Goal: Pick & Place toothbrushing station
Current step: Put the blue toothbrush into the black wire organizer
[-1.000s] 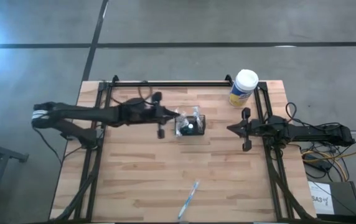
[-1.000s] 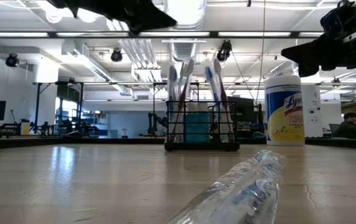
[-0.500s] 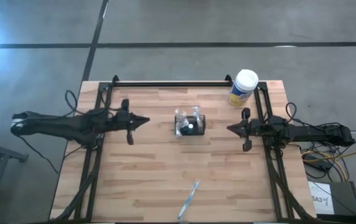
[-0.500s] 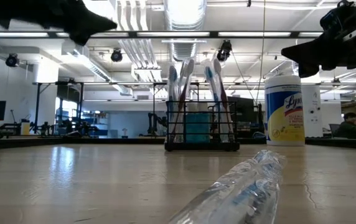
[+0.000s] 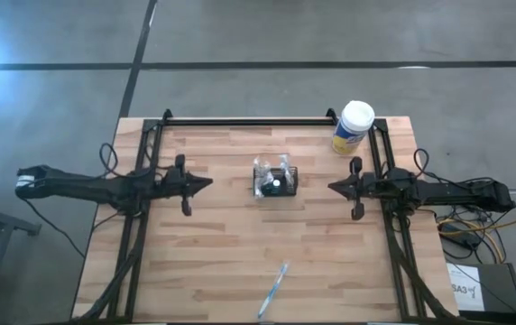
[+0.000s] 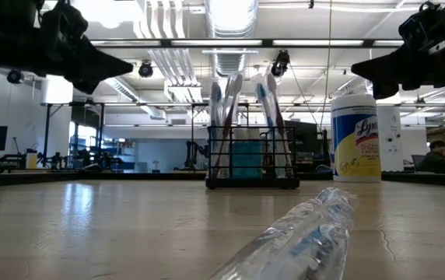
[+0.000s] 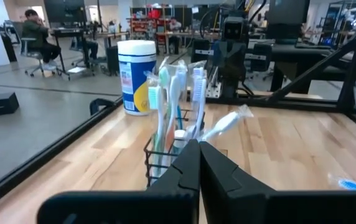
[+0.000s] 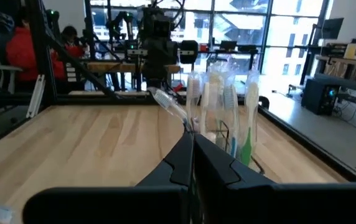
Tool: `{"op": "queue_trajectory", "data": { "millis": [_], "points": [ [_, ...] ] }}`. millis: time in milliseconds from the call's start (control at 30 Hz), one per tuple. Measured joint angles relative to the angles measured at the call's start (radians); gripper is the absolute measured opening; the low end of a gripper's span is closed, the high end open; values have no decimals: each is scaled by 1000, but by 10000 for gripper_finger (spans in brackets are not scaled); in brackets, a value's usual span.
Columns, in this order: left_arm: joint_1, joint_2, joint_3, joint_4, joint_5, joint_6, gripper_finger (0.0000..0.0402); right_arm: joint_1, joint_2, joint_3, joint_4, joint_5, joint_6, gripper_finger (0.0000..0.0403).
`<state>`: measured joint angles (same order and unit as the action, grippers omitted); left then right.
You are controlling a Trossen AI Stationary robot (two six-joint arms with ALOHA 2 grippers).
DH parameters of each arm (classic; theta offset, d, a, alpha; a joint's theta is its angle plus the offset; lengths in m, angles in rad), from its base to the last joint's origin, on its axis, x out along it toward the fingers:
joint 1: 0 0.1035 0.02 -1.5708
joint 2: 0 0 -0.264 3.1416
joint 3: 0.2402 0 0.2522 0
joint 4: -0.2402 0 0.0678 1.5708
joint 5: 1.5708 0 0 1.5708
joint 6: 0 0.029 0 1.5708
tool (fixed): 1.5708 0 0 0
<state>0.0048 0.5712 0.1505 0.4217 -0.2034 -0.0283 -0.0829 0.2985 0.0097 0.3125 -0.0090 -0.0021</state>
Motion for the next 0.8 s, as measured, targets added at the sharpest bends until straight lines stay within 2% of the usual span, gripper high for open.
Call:
{"op": "queue_trajectory", "data": {
  "millis": [133, 300, 433, 633, 800],
  "points": [
    [0, -1, -58, 70, 0, -6, 1, 0, 17, 0, -33, 0, -11, 8],
    [0, -2, -133, 168, -2, -28, 3, 0, 54, 0, 9, 42, -2, 8],
    [0, -2, -141, 182, -7, -36, 5, 2, 94, 9, 32, 31, 0, 8],
    [1, -2, -139, 185, -7, -49, 8, 65, 233, 155, -84, 31, -23, 8],
    [1, -2, -139, 184, -6, -78, 7, 151, 411, 305, -174, 133, 17, 8]
  ]
}}
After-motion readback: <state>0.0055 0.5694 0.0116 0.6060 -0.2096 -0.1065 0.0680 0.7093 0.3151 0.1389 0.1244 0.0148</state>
